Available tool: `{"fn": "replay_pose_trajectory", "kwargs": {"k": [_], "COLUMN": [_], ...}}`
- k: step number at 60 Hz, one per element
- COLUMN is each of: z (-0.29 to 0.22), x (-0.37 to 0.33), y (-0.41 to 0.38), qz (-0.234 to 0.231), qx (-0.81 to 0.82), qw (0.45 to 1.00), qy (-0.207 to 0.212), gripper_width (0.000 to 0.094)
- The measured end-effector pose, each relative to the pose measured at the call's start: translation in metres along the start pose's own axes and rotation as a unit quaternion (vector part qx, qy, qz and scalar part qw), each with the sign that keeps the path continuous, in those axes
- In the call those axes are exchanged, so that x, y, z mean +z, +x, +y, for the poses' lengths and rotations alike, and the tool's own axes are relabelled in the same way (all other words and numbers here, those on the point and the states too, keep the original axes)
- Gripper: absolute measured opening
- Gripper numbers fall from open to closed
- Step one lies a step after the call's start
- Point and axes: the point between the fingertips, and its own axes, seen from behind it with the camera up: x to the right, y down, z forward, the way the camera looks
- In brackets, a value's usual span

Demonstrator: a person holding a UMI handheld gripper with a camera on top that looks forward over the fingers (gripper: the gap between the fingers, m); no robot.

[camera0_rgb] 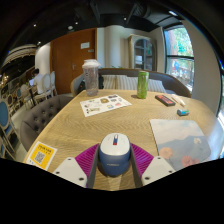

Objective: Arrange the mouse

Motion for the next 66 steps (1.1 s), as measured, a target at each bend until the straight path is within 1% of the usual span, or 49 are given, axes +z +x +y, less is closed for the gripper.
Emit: {"fn": "replay_pose_trajectory", "kwargs": {"k": [4, 6, 9, 11, 12, 16, 21, 24, 26, 30, 32, 34, 38, 41, 45, 50, 55, 61, 62, 63, 66], "z": [-0.002, -0.002, -0.001, -0.001, -0.003, -0.028, -0.082, -0.118, -0.140, -0.161, -0.161, -0.163, -0.146, -0.116, -0.089, -0.050, -0.022, -0.001, -0.004, -0.006, -0.003], "x": [0.001, 0.001, -0.003, -0.007, -0.010, -0.032, -0.075, -0.095, -0.111, -0.130, -0.139, -0.134, -0.122, -0.111, -0.084, -0.052, -0.030, -0.016, -0.016, -0.016, -0.016], "y": [0.000, -0.001, -0.007, -0.009, -0.010, -0.013, -0.008, 0.015, 0.036, 0.081, 0.108, 0.125, 0.161, 0.192, 0.213, 0.228, 0.240, 0.241, 0.240, 0.240, 0.240], "qz": [-0.006, -0.011, -0.025, -0.028, -0.028, -0.036, -0.052, -0.042, -0.027, -0.001, 0.010, 0.019, 0.029, 0.039, 0.046, 0.046, 0.048, 0.044, 0.043, 0.041, 0.037], "qx": [0.002, -0.004, -0.009, -0.018, -0.025, -0.051, -0.042, -0.043, -0.040, -0.038, -0.034, -0.030, -0.027, -0.007, 0.011, 0.014, 0.020, 0.022, 0.023, 0.024, 0.031], "qw": [1.000, 1.000, 0.999, 0.999, 0.999, 0.997, 0.991, 0.986, 0.983, 0.981, 0.981, 0.982, 0.986, 0.990, 0.994, 0.997, 0.998, 0.999, 0.999, 0.999, 0.999], "qy": [0.021, 0.024, 0.020, 0.019, 0.021, 0.054, 0.115, 0.154, 0.175, 0.191, 0.192, 0.185, 0.163, 0.139, 0.101, 0.062, 0.027, -0.004, 0.002, 0.004, -0.003], "gripper_width": [0.0481, 0.0450, 0.0440, 0.0412, 0.0412, 0.0409, 0.0410, 0.0408, 0.0407, 0.0406, 0.0406, 0.0406, 0.0406, 0.0406, 0.0406, 0.0405, 0.0409, 0.0419, 0.0440, 0.0442, 0.0496]}}
